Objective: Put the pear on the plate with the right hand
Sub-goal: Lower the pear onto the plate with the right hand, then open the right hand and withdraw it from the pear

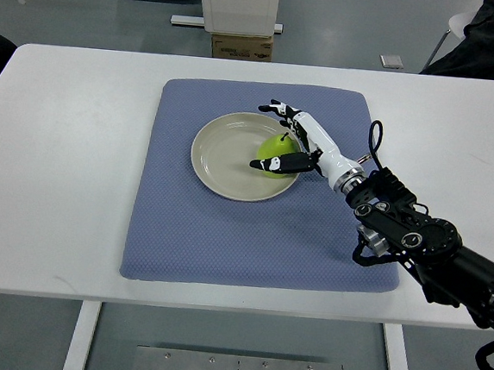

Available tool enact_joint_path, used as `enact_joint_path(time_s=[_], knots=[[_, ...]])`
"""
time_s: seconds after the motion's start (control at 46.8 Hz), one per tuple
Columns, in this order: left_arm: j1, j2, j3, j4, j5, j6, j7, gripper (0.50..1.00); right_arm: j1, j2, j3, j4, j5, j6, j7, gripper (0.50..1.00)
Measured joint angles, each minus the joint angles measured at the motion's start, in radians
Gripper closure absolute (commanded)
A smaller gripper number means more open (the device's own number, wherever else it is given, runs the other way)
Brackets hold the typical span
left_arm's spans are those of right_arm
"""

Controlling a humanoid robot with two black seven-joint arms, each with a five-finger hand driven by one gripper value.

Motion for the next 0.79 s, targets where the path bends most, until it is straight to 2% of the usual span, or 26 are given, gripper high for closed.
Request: enact_joint_path(time_s=[0.192, 0.791], knots=[[0.0, 0.0, 0.0, 0.0, 0.0, 0.0, 0.0, 0.5, -0.002, -0.007, 0.0, 0.002, 0.011, 0.017, 0.018, 0.502], [0.0, 0.0, 0.0, 0.0, 0.0, 0.0, 0.0, 0.5, -0.004, -0.15, 0.022, 0.003, 0.054, 0.061, 0.041, 0.502]])
